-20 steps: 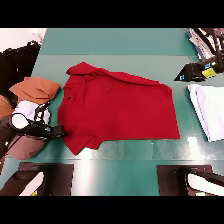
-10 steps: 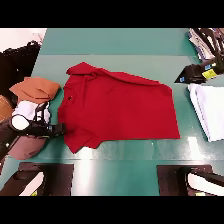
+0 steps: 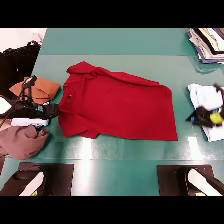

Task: Fold the shirts.

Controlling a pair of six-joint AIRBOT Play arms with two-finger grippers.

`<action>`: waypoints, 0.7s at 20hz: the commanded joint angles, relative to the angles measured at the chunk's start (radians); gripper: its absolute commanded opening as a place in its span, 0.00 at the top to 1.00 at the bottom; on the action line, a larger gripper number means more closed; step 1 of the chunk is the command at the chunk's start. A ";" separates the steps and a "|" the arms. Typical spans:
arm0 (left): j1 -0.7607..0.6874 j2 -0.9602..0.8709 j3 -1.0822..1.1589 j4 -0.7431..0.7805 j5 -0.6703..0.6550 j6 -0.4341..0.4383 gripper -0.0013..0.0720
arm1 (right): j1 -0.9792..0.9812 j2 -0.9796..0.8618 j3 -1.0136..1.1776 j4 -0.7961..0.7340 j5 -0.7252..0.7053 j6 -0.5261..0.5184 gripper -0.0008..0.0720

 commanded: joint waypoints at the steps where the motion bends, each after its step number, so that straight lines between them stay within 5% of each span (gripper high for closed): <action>1: 0.000 0.001 0.027 -0.005 -0.007 0.008 0.94 | -0.174 0.053 -0.299 0.093 -0.077 -0.093 0.43; 6: 0.000 0.001 0.027 -0.005 -0.007 0.008 0.94 | -0.164 0.064 -0.428 0.156 -0.204 -0.122 0.43; 8: 0.000 0.001 0.027 -0.005 -0.010 0.008 0.94 | -0.108 0.031 -0.428 0.156 -0.236 -0.122 0.56; 12: 0.000 0.001 0.027 -0.003 -0.024 0.009 0.94 | -0.013 -0.037 -0.404 0.156 -0.286 -0.122 0.58; 14: 0.000 0.001 0.027 -0.003 -0.032 0.012 0.94 | 0.018 -0.055 -0.372 0.155 -0.288 -0.122 0.78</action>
